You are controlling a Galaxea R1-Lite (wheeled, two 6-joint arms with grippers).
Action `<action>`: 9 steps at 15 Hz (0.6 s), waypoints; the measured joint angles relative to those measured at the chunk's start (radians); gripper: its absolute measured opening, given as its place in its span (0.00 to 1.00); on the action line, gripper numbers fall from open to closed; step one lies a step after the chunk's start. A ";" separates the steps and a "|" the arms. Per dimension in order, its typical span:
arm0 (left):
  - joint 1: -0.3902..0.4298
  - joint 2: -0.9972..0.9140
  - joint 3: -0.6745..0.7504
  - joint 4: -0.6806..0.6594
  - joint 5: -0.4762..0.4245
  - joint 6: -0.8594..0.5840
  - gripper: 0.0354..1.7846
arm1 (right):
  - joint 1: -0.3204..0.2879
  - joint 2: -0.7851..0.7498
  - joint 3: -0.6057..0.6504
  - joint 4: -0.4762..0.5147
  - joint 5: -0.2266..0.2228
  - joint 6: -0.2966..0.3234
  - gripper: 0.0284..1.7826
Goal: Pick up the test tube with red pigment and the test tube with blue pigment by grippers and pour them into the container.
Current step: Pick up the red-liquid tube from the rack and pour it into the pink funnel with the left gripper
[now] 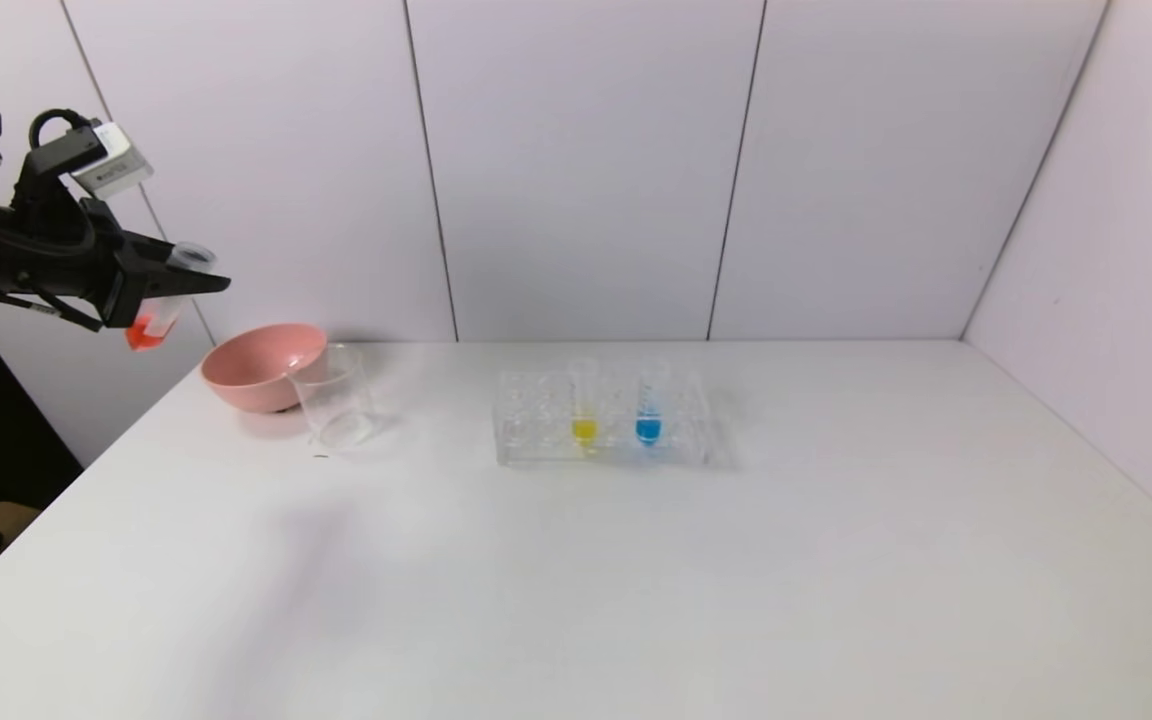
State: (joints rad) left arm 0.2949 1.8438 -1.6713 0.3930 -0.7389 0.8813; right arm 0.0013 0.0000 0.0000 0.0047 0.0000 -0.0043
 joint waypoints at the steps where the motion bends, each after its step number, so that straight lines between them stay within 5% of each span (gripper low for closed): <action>1: -0.004 -0.007 0.001 0.009 -0.001 0.017 0.25 | 0.000 0.000 0.000 0.000 0.000 0.000 1.00; 9: -0.018 -0.007 -0.001 0.028 0.013 0.066 0.25 | 0.000 0.000 0.000 0.000 0.000 0.000 1.00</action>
State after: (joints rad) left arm 0.2766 1.8372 -1.6728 0.4213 -0.7257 0.9477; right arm 0.0013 0.0000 0.0000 0.0047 0.0000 -0.0043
